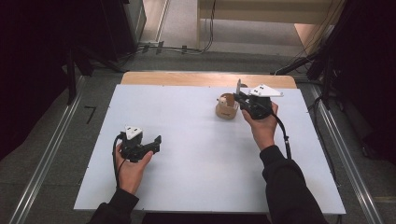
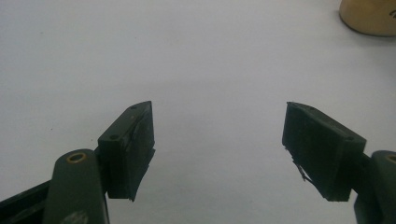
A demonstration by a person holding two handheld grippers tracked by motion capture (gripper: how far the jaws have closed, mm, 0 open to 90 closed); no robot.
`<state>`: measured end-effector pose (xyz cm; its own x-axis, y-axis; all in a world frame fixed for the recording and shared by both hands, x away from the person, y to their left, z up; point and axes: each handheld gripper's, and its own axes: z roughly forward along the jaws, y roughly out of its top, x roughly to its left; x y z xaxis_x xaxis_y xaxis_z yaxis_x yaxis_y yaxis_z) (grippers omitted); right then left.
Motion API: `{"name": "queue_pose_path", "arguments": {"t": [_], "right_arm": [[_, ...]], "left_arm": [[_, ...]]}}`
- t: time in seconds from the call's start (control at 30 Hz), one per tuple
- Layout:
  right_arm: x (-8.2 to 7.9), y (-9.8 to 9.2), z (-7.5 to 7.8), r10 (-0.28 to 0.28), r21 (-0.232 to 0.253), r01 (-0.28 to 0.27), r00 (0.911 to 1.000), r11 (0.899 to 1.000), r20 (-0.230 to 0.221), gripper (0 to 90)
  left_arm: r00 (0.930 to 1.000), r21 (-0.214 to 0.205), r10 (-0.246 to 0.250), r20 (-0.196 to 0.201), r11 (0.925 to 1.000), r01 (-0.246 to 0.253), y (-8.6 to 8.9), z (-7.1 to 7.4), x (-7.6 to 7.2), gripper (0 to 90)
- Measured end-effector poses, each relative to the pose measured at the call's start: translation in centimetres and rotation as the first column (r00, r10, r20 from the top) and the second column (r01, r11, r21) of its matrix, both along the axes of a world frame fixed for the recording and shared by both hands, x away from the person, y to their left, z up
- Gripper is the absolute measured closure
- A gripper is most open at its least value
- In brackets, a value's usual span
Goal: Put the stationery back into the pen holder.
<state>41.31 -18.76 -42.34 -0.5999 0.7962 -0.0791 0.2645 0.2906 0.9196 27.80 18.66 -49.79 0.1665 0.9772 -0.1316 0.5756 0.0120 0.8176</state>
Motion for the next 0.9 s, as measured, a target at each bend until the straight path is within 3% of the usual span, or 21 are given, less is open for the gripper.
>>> {"name": "queue_pose_path", "arguments": {"t": [0.5, 0.9], "right_arm": [[2.3, 1.2, 1.0, -0.015, 0.021, 0.015, 0.9999, 1.0, -0.009, 77.5], [3.4, 1.8, -0.3, -0.026, 0.017, 0.027, 0.9986, 0.999, -0.045, 77.5]], "left_arm": [[1.0, -0.002, 0.001, 0.001, 1.0, -0.001, 0.1, 0.0, 0.0, 26.0], [1.0, -0.004, -0.001, -0.004, 1.0, 0.001, 0.1, -0.1, 0.1, 25.9]]}}
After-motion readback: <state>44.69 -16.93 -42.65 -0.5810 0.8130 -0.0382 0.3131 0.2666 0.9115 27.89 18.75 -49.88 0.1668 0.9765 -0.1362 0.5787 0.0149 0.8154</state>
